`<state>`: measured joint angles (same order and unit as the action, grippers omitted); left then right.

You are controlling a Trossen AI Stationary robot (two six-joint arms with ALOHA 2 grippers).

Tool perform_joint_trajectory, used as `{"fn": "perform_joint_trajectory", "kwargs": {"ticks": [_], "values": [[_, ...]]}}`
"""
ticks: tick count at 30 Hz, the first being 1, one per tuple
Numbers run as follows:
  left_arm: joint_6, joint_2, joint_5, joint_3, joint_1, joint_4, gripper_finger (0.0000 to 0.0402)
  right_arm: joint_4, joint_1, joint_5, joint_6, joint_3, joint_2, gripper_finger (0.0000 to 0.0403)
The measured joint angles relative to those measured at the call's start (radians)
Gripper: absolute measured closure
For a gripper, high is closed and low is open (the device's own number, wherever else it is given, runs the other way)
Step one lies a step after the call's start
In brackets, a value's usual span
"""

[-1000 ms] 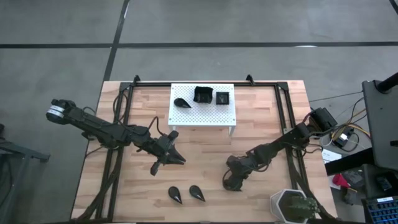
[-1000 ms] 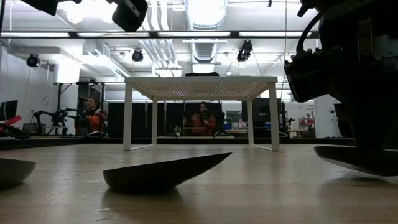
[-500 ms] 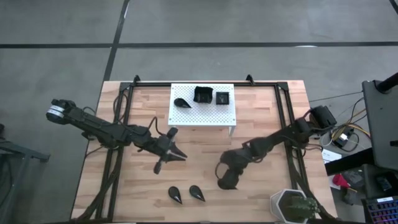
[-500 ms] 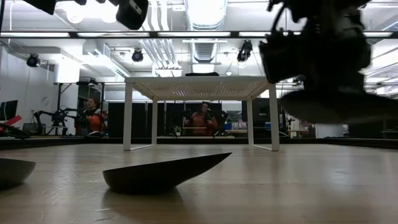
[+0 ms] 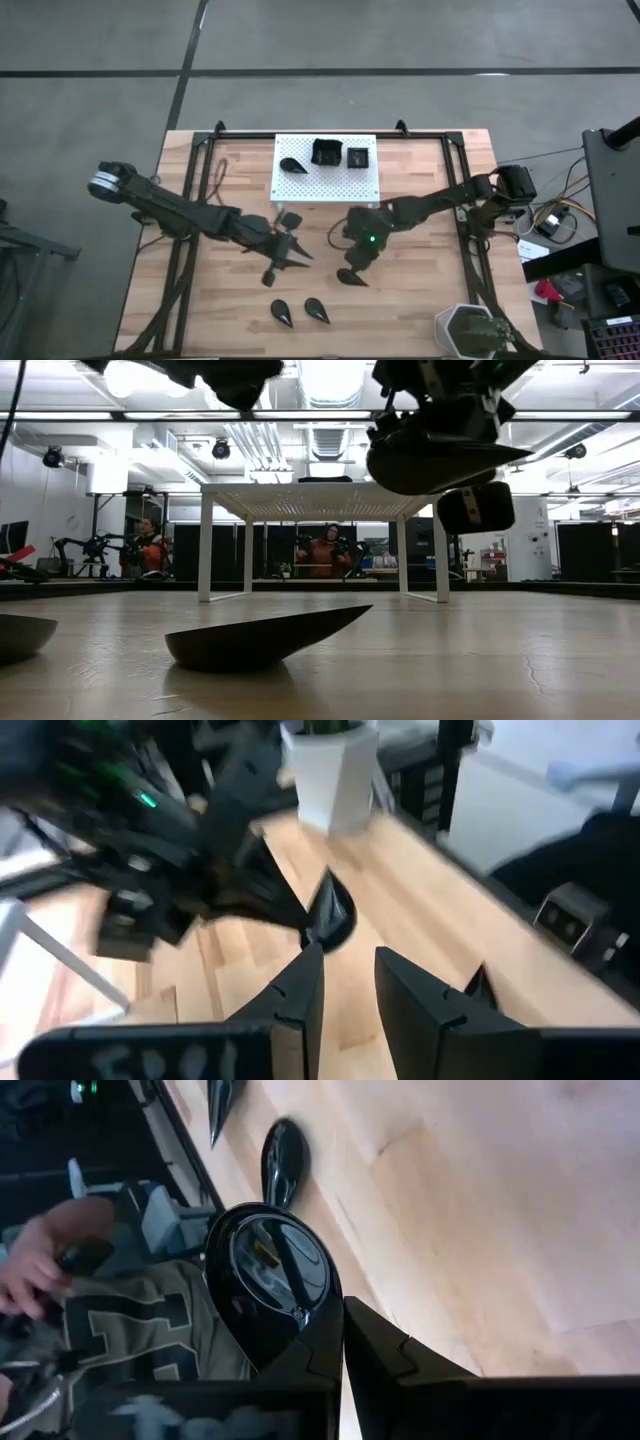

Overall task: Pick & Place Mini shaped plates
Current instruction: Stack the drop shaped plate on top of the drop shaped plate on the shelf

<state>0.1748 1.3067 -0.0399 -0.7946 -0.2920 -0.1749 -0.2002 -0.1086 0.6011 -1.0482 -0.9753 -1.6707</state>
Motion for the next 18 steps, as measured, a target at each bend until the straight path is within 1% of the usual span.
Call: {"fn": "perform_joint_trajectory", "kwargs": {"ticks": [5,8,11,18], "values": [[0.002,0.11,0.024,-0.165,0.0,0.193,0.0314,-0.007,0.033,0.01,-0.014,-0.016,0.0,0.0395],[0.001,0.165,0.026,-0.238,0.0,0.265,0.0314,-0.006,0.039,0.01,-0.014,-0.027,0.0,0.0395],[0.014,0.206,0.027,-0.284,-0.003,0.288,0.0314,-0.006,0.037,0.023,-0.014,-0.039,0.0,0.0395],[0.045,0.265,0.025,-0.334,-0.004,0.292,0.0314,-0.005,0.033,0.025,0.006,-0.054,0.0,0.0395]]}}
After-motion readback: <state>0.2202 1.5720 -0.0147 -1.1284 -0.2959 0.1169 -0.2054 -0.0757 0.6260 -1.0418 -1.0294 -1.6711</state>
